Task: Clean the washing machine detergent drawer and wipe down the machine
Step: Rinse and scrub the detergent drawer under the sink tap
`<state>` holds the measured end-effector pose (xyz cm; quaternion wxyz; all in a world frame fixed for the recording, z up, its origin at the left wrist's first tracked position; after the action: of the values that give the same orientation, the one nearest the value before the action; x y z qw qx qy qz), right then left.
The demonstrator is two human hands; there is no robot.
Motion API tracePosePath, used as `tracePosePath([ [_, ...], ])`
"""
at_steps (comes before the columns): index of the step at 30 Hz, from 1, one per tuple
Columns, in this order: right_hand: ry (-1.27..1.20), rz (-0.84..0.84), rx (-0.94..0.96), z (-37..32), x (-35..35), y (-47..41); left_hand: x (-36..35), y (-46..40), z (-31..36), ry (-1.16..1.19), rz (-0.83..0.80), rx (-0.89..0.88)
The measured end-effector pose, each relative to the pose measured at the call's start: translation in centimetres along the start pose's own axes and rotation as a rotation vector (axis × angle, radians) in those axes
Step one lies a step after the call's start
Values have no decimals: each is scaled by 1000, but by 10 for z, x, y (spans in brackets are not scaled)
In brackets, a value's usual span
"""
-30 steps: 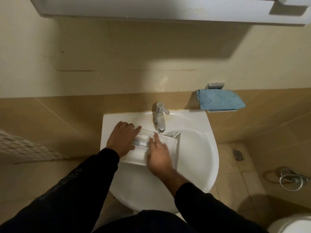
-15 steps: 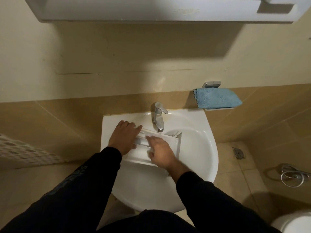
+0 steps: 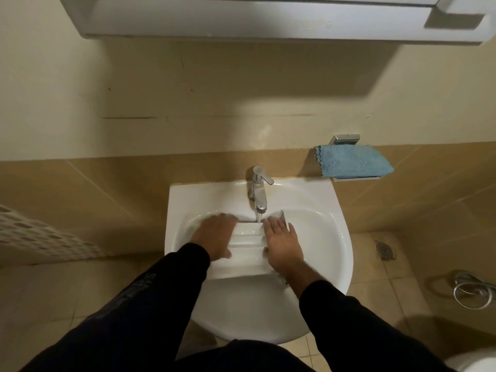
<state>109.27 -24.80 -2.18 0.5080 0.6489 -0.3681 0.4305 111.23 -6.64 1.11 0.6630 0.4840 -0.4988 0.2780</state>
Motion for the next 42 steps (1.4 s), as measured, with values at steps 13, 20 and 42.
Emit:
tracePosePath([
  [13,-144,-49,186,-1,-6,12,38,8,22,77,-217,-52],
  [20,-383,62,327,-3,-9,7,52,22,58,-20,-325,38],
  [42,-600,-59,248,-18,4,4,61,26,76,69,-142,215],
])
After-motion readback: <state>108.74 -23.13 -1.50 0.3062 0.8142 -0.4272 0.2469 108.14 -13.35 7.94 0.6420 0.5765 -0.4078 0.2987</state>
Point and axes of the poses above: each hand's wrist, its own y-axis away from the middle knuckle, its own x-axis out of the back of the hand, z = x × y, the point moved 3 cm from there along -y, towards the middle knuckle, and after that the axes turned 4 degrees about -y, right-handed, at the moved point
